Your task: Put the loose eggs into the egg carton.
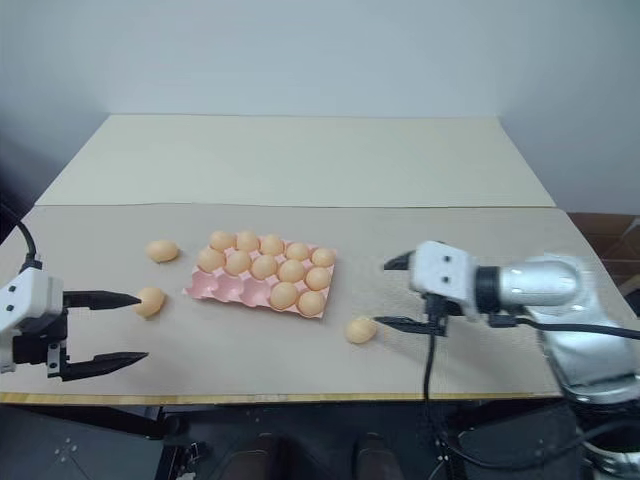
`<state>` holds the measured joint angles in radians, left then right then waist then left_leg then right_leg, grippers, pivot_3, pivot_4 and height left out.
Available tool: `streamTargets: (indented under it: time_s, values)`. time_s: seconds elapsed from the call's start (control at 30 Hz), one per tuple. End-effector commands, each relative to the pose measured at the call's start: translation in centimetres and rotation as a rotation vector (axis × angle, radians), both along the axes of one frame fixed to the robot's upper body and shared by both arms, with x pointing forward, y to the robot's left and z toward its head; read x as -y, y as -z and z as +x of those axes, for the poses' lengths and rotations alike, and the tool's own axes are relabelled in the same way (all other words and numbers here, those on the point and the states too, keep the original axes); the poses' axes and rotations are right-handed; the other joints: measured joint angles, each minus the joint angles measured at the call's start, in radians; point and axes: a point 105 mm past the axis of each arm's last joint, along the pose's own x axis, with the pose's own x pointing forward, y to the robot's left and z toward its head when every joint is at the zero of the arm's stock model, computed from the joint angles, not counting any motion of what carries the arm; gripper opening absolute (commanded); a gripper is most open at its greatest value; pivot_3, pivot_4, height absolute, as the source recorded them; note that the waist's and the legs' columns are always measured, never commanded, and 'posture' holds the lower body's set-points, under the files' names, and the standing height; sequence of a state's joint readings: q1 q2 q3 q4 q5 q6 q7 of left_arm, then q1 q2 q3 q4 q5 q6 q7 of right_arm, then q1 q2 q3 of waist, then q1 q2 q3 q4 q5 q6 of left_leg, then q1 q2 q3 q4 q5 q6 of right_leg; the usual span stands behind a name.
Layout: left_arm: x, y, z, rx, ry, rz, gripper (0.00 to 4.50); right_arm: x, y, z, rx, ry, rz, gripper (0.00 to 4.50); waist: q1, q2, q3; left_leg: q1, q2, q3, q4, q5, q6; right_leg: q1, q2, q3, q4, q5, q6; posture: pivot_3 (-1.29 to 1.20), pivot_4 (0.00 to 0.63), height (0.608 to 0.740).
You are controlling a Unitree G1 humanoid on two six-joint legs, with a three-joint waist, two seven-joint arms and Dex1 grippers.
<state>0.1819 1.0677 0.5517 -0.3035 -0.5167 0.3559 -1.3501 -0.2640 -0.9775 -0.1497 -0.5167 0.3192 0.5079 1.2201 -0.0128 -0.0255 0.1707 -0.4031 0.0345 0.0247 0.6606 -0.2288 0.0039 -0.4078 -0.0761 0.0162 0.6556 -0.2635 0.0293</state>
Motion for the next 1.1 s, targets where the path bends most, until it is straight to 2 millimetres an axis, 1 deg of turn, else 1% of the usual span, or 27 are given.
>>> streamTargets:
  time_s: [0.03,0.1,0.2,0.57,0.73,0.87,0.97,1.1]
  values:
    - [0.0,-0.8,-0.1,0.009,0.016,-0.006,4.5,1.6,-1.1,-1.4,-0.002,0.008,-0.033,4.45,-0.003,0.0,0.0,0.001,0.0,0.0,0.0,0.0,0.0,0.001,0.0,0.0,0.0,0.0,0.0,0.0,0.15,0.74]
    - [-0.1,-0.9,-0.1,0.006,0.018,-0.01,4.5,2.9,-0.9,-1.9,-0.017,0.039,-0.067,4.45,-0.003,0.0,0.0,0.002,0.0,0.001,0.0,0.0,0.0,0.001,0.0,0.0,0.0,0.0,0.0,0.0,0.15,0.74]
    - [-0.2,-0.9,0.0,0.003,0.014,-0.009,4.5,3.6,-0.7,-2.3,-0.025,0.06,-0.083,4.45,-0.002,0.0,0.0,0.002,0.0,0.001,0.0,0.0,0.0,0.002,0.0,0.001,0.0,0.0,0.0,0.0,0.15,0.74]
    - [-0.5,-1.1,-0.4,0.004,-0.002,-0.001,4.5,3.3,-0.5,-2.2,-0.03,0.072,-0.064,4.45,-0.001,-0.001,0.0,0.001,0.0,0.001,0.0,0.0,0.0,0.002,0.0,0.0,-0.001,0.0,0.0,0.0,0.15,0.74]
    - [-0.4,-1.0,-0.6,0.01,-0.011,-0.001,4.5,2.9,-0.6,-1.9,-0.028,0.042,-0.057,4.45,0.0,-0.001,0.0,0.002,0.0,0.0,0.0,0.0,0.0,0.002,0.0,0.0,-0.001,0.0,0.0,0.0,0.15,0.74]
    - [0.0,-0.9,-0.6,0.016,-0.011,-0.004,4.5,2.0,-0.6,-1.5,-0.024,0.023,-0.041,4.45,0.0,-0.001,0.0,0.001,0.0,0.0,0.0,0.0,0.0,0.002,0.0,0.0,-0.001,0.0,0.0,0.0,0.15,0.74]
    - [0.1,-0.8,-0.6,0.019,-0.011,-0.002,4.5,1.5,-0.2,-1.3,-0.018,0.006,-0.048,4.45,0.0,-0.001,0.0,0.001,0.0,0.0,0.0,0.0,0.0,0.002,0.0,0.0,-0.001,0.0,0.0,0.0,0.15,0.74]
    - [0.6,-0.8,-0.2,0.033,0.001,0.0,4.5,0.0,0.6,-0.8,-0.025,-0.03,-0.021,4.45,0.0,-0.001,0.0,0.001,0.0,0.0,0.0,0.0,0.0,0.002,0.0,0.0,-0.001,0.0,0.0,0.0,0.15,0.74]
